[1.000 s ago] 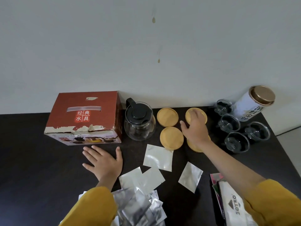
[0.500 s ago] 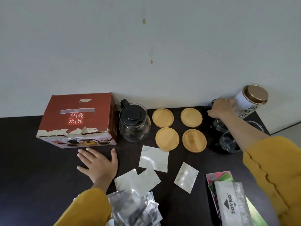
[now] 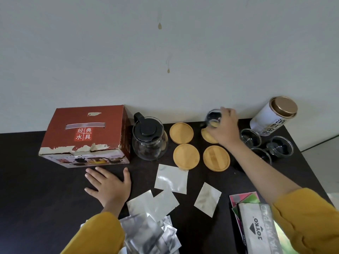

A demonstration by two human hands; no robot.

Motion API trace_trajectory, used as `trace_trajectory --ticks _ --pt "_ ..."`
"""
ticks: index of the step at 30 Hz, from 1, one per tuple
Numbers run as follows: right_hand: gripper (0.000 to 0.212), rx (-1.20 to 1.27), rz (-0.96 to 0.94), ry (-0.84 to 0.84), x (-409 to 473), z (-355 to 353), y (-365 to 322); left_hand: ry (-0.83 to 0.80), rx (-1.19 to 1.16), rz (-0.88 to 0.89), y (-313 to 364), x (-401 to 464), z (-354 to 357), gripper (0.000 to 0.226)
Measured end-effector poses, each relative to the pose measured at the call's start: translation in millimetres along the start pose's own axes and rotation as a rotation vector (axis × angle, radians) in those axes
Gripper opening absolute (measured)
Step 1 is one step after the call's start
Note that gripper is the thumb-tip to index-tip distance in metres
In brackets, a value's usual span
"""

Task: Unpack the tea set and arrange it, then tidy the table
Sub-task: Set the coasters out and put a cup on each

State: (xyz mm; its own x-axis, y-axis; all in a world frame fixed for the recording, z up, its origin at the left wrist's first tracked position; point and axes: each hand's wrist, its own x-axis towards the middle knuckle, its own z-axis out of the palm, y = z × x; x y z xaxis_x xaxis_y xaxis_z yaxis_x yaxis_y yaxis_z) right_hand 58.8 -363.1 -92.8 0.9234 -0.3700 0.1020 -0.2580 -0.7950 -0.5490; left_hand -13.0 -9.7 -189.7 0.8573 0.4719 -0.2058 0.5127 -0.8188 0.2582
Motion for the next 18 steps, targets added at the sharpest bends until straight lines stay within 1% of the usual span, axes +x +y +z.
trace_trajectory --ticks 2,5,8,12,16,18 --pt "0.085 0.068 -0.045 -0.077 -11 16 -17 -0.007 0.002 0.000 0 0 0 0.098" --pt "0.087 0.055 -0.123 -0.138 -23 40 -36 -0.011 0.003 0.000 1 1 0 0.098" --pt "0.088 0.080 -0.141 -0.208 -25 57 -48 -0.015 0.006 -0.002 0 1 0 0.099" --pt "0.090 0.117 -0.126 -0.243 -23 68 -53 -0.017 0.004 0.001 0 1 0 0.099" --pt "0.087 0.177 -0.109 -0.226 -25 71 -49 -0.016 0.007 -0.001 -1 2 1 0.099" --pt "0.090 0.177 -0.107 -0.252 -29 71 -46 -0.016 0.008 0.000 -1 2 1 0.098"
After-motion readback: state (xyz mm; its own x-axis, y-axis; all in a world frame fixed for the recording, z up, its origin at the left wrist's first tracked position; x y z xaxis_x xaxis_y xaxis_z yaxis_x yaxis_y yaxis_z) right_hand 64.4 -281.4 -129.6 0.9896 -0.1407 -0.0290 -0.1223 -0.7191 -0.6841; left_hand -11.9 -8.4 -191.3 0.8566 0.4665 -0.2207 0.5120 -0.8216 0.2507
